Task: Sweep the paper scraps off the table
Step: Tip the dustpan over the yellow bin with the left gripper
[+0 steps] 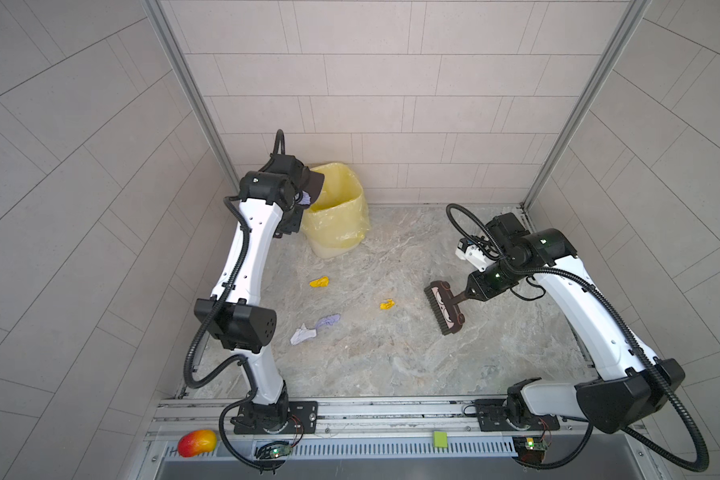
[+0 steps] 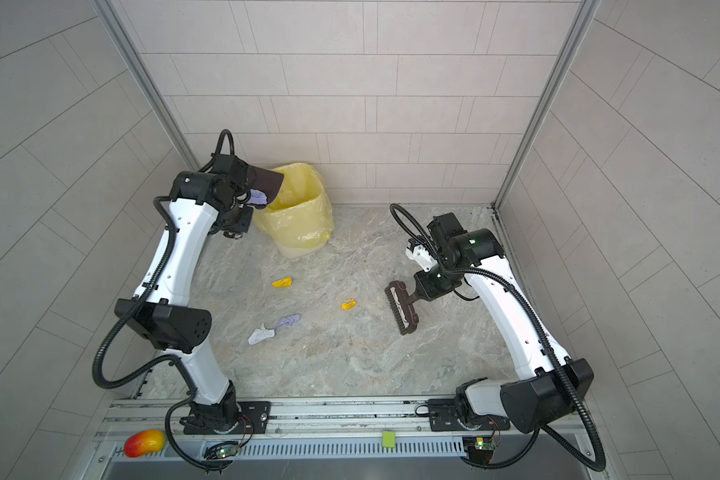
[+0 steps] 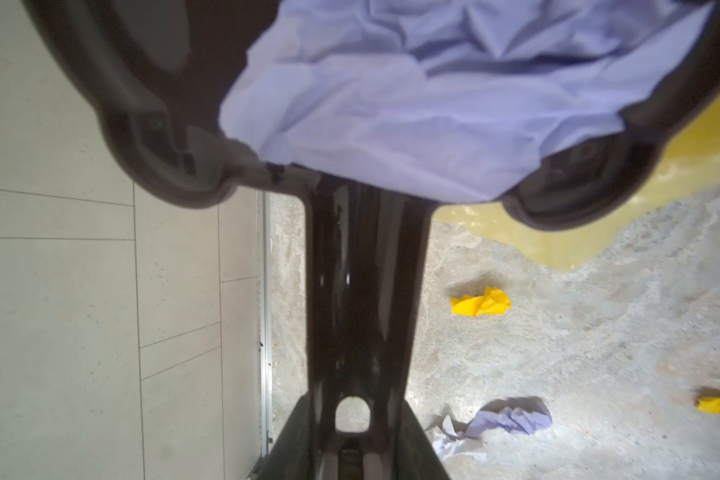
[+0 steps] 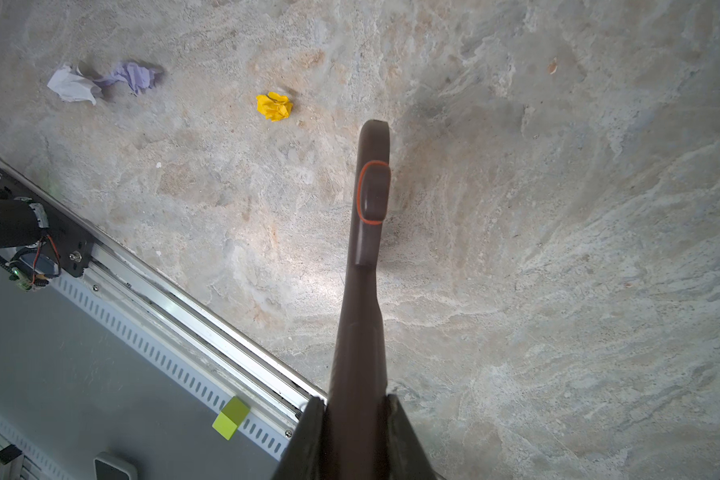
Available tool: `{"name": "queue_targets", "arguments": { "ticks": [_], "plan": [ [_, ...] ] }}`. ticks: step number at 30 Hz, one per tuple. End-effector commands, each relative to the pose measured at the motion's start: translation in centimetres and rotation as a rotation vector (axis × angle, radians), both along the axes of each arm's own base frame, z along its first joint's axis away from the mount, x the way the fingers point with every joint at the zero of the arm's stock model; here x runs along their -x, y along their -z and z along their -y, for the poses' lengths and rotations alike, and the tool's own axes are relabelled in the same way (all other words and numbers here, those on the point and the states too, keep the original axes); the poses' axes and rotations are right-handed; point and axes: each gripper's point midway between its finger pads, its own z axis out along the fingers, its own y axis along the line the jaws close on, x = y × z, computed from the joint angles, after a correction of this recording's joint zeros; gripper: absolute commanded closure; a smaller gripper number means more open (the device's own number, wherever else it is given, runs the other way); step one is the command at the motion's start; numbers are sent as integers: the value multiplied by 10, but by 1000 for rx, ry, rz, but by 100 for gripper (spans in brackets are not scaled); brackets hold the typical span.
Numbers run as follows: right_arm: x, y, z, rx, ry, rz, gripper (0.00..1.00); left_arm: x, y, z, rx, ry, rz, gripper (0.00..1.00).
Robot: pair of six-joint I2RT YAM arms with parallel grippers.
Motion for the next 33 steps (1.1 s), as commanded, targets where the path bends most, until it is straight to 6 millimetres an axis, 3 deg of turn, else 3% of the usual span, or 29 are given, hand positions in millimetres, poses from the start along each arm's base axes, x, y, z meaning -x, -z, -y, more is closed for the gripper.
{"name": "queue_targets", "arguments": {
  "ticks": [1, 6, 11, 21, 28, 33],
  "plan": [
    [3, -2, -1, -14, 2, -17, 100, -4, -11, -17, -108, -8, 6, 100],
    [-1, 1, -4, -21, 2, -47, 100, -9, -9, -32, -241, -8, -37, 100],
    [-1, 1, -6, -30, 3, -57, 100, -13, -20, -38, -397, 18, -48, 100],
    [1, -8, -8, -50, -4, -51, 100, -34, -42, -19, -757, 129, -65, 100],
    [8, -15, -7, -53, -2, -33, 100, -49, -69, -11, -1048, 183, -99, 100],
    [10, -17, -7, -60, -3, -26, 100, -58, -85, -1, -1148, 207, -83, 100]
  ]
}}
